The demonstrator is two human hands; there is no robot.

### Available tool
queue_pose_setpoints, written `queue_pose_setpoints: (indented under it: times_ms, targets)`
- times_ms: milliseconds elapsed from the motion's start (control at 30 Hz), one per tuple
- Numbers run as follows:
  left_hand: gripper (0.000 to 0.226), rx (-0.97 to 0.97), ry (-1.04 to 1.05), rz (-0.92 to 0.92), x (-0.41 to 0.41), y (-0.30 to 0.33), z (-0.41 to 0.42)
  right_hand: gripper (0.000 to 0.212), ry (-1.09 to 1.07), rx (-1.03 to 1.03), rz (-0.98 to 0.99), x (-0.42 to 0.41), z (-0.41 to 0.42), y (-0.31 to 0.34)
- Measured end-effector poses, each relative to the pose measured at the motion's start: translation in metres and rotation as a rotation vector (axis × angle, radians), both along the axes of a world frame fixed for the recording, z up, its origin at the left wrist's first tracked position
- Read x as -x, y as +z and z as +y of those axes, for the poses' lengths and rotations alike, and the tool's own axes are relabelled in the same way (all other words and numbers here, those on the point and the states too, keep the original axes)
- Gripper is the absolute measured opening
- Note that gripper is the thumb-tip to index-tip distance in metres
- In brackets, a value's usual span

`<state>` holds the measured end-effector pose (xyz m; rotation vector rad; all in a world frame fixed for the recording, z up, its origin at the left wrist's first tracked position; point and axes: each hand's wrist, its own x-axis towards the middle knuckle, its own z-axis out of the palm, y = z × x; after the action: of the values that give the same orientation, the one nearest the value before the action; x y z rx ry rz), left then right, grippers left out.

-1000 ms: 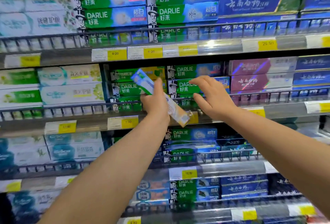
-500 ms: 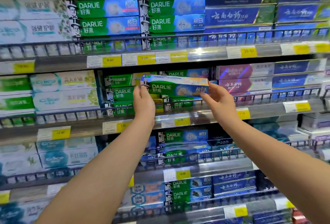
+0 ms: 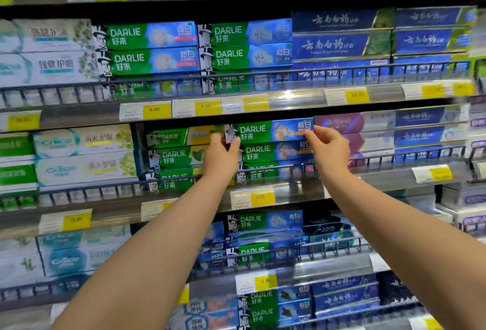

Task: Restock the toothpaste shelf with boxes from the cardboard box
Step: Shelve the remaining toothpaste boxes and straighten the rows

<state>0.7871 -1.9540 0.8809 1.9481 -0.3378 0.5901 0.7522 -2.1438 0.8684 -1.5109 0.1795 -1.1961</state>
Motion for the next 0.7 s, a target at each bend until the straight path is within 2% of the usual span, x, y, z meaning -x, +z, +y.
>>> queue_pose_setpoints:
  times_ms: [100,233,433,700]
  targets:
    - [0.06,-0.182,-0.012,0.05,0.002,0.005,-0.005,0.03,0.0,-0.012,0.017,0.0,-0.001,0.001]
    - [0.074,-0.286,-0.008,0.091,-0.003,0.008,-0.001,0.031,-0.012,-0.004,0.036,0.002,-0.001,0.002]
    - [0.061,-0.17,-0.083,0.026,-0.012,0.003,0.016,0.033,-0.023,0.022,0.061,0.002,0.002,0.004]
    - [0.052,-0.124,-0.081,0.036,-0.024,0.0,0.043,0.032,0.014,0.081,0.092,-0.004,0.012,0.0]
